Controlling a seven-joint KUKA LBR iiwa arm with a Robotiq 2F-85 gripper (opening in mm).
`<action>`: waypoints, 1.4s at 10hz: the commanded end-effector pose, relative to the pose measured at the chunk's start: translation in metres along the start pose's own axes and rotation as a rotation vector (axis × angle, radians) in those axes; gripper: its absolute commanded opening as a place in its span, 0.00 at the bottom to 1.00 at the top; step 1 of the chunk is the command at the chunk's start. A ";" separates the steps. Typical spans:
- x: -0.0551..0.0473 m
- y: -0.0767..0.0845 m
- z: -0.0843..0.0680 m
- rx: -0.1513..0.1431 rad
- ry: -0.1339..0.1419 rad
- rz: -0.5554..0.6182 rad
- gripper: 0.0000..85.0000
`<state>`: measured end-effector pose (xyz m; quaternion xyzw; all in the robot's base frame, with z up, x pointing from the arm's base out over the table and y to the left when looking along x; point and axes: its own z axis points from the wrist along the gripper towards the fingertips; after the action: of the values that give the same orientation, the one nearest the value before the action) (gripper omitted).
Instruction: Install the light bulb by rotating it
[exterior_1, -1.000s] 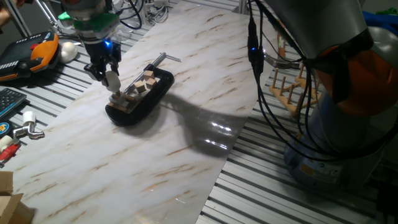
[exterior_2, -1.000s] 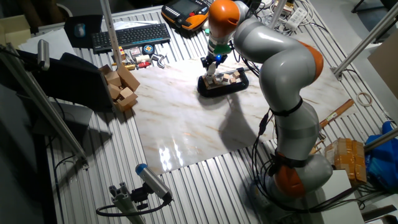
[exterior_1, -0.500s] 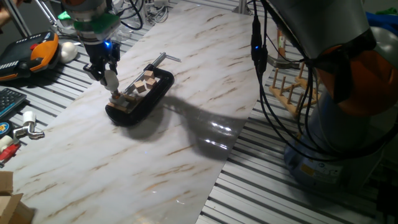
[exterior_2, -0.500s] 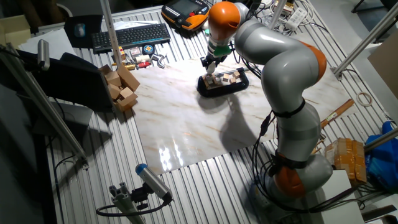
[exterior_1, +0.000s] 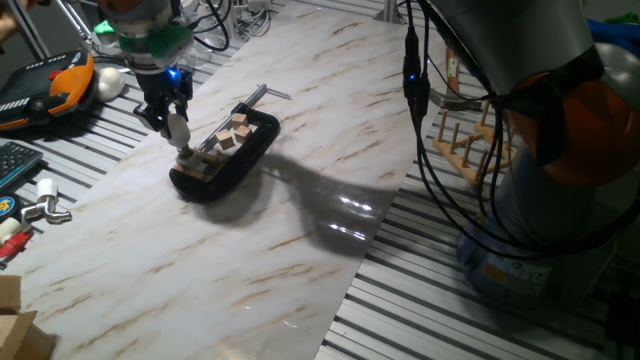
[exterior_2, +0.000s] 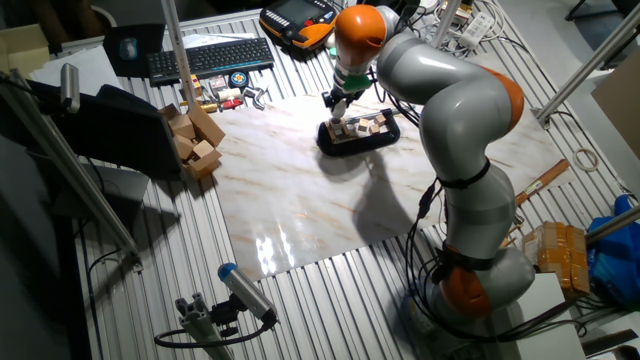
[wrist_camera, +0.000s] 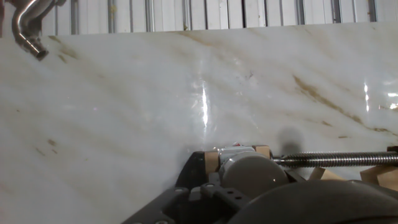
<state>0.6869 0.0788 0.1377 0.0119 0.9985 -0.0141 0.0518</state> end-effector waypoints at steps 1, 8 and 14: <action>0.000 0.000 0.001 0.001 0.000 0.000 0.00; -0.001 0.000 0.008 -0.002 -0.003 -0.001 0.00; 0.000 -0.001 0.011 -0.002 -0.003 -0.001 0.00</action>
<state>0.6885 0.0779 0.1263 0.0113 0.9984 -0.0130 0.0532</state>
